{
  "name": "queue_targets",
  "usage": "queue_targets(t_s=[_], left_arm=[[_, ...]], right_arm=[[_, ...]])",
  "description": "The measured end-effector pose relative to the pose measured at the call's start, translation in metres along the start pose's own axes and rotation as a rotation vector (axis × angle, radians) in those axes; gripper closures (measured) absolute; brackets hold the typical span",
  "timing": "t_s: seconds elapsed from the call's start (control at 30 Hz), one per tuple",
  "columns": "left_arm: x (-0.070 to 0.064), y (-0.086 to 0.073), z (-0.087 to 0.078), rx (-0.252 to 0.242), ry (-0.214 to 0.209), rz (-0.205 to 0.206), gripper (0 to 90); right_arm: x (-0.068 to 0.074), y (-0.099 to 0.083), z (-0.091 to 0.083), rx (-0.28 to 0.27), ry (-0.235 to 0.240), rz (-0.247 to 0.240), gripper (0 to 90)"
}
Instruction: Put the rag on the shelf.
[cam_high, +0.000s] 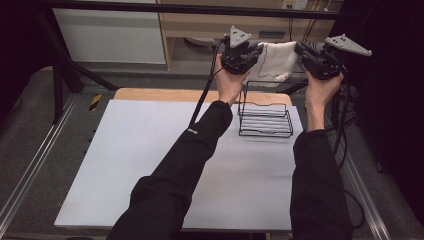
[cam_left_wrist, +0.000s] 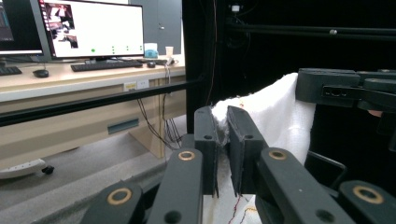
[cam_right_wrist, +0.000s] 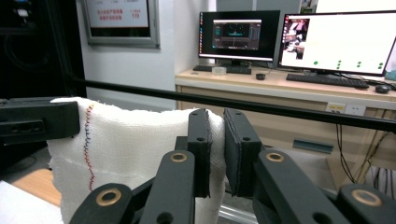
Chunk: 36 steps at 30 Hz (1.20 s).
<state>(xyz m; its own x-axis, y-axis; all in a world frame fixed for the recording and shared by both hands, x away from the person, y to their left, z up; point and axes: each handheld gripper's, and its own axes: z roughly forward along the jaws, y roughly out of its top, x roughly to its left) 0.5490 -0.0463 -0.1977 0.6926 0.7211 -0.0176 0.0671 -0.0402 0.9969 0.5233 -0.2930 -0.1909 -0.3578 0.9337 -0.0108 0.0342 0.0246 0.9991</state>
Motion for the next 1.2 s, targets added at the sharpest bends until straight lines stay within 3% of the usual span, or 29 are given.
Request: queue_targets(t_s=[0.27, 0.7, 1.2], left_arm=[[-0.002, -0.012, 0.001, 0.030, -0.009, 0.024, 82.9], [-0.018, -0.026, -0.004, 0.038, -0.062, 0.014, 82.7], [-0.022, -0.019, -0.015, 0.029, -0.089, 0.010, 82.7]], right_arm=[[-0.005, -0.016, -0.003, 0.019, 0.011, 0.014, 81.4], [-0.010, -0.026, -0.023, 0.025, 0.016, 0.018, 81.3], [-0.003, -0.019, -0.043, 0.024, 0.027, -0.015, 81.2]])
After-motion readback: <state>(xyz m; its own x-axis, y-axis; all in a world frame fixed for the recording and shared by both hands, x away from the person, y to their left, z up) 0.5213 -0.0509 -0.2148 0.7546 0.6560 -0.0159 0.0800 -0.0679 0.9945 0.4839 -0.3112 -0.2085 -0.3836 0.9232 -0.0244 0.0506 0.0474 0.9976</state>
